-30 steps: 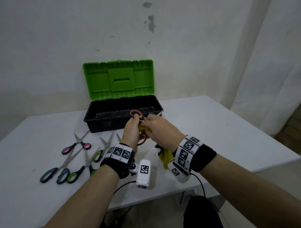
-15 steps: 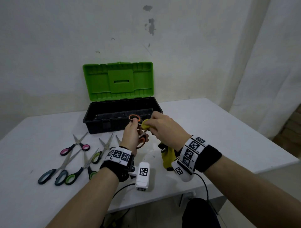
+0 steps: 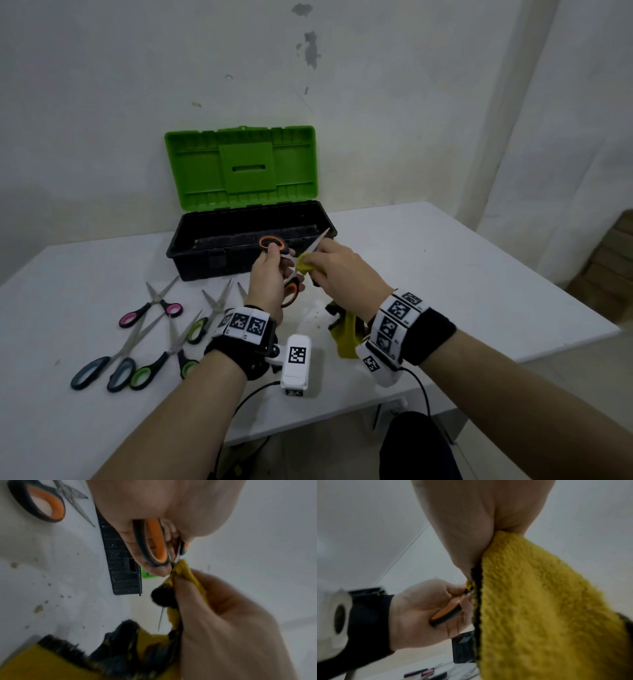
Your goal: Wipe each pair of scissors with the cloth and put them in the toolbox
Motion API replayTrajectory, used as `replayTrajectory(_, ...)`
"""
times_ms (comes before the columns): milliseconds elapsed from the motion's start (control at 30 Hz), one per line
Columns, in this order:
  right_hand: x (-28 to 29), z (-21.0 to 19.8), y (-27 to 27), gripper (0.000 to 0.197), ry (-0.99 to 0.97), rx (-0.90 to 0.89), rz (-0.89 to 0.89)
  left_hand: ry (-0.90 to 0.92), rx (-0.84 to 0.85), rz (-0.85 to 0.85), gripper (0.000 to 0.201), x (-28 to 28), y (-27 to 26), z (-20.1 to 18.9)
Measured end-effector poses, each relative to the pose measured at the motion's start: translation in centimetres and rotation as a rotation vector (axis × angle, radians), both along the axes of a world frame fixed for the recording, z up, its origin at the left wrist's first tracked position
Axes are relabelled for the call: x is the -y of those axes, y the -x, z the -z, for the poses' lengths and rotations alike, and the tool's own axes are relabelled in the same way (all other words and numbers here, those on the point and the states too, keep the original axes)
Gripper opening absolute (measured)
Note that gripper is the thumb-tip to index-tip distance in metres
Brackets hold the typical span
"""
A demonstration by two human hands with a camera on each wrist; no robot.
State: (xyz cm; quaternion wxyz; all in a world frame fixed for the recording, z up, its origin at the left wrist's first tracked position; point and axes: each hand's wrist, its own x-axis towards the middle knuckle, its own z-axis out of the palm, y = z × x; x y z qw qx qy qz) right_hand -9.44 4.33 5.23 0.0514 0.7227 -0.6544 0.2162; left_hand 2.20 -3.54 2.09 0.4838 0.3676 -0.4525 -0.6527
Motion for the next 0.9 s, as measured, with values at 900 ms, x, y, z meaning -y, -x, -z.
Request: replayTrajectory(900, 2.7, 2.1, 5.1, 0.043, -0.275, 0.394, 0.097, -0.146, -0.205, -0.104, 0.038, 2.0, 2.3, -0.6)
